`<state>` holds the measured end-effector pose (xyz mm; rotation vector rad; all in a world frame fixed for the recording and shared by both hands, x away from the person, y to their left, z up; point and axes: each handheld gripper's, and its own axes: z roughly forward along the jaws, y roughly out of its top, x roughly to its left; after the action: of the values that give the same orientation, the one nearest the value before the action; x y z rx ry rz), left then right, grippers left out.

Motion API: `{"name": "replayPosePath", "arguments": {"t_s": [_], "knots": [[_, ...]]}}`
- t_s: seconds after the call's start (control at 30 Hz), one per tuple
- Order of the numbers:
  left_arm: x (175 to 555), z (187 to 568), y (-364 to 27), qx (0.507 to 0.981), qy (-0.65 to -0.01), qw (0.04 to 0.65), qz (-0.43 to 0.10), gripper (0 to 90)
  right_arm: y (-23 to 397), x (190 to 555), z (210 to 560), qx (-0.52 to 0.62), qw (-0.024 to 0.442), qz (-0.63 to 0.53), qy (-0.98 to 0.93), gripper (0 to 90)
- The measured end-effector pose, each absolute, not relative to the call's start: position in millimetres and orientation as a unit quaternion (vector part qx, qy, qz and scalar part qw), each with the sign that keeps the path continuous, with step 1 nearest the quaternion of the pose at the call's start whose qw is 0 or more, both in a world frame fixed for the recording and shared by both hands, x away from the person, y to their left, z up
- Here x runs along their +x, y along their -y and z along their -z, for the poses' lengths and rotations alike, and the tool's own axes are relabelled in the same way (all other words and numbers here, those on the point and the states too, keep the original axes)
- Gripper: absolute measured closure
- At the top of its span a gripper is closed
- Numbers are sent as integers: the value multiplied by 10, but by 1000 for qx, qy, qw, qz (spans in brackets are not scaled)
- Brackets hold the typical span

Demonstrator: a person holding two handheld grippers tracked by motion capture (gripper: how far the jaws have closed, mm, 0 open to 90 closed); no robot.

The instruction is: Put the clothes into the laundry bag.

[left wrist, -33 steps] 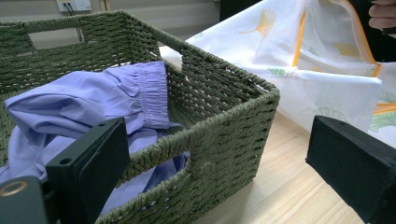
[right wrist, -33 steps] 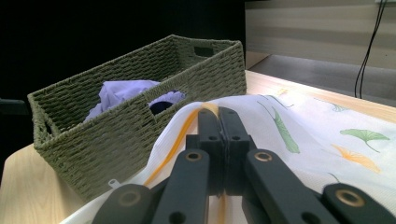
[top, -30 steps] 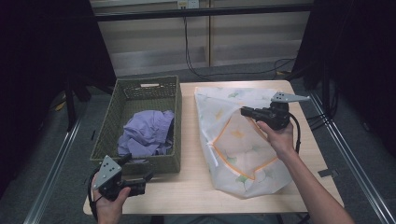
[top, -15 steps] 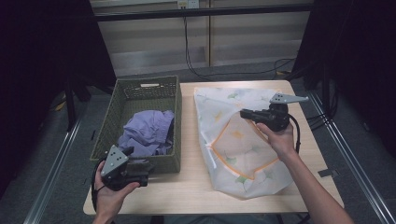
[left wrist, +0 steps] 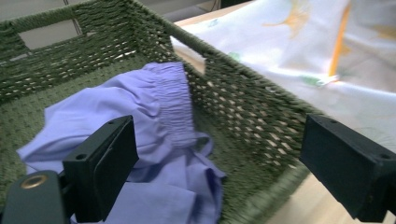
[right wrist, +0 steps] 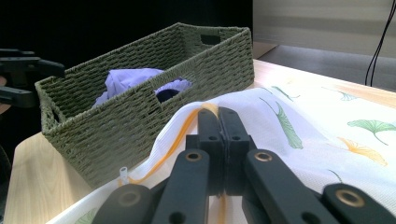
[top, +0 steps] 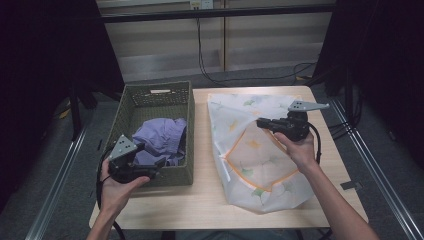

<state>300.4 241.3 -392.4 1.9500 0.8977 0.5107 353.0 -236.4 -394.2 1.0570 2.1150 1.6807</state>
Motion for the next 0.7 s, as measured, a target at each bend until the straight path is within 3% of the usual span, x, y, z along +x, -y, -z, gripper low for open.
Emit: {"name": "replayPosePath", "arguments": {"t_s": [0.33, 0.7], "knots": [[3323, 3751, -2466, 775, -383, 449, -227, 121, 2364, 3546, 3952, 362, 117, -574, -725, 899], [3782, 3675, -2545, 788, -396, 425, -204, 112, 2343, 3546, 3952, 362, 113, -572, -727, 899]]}}
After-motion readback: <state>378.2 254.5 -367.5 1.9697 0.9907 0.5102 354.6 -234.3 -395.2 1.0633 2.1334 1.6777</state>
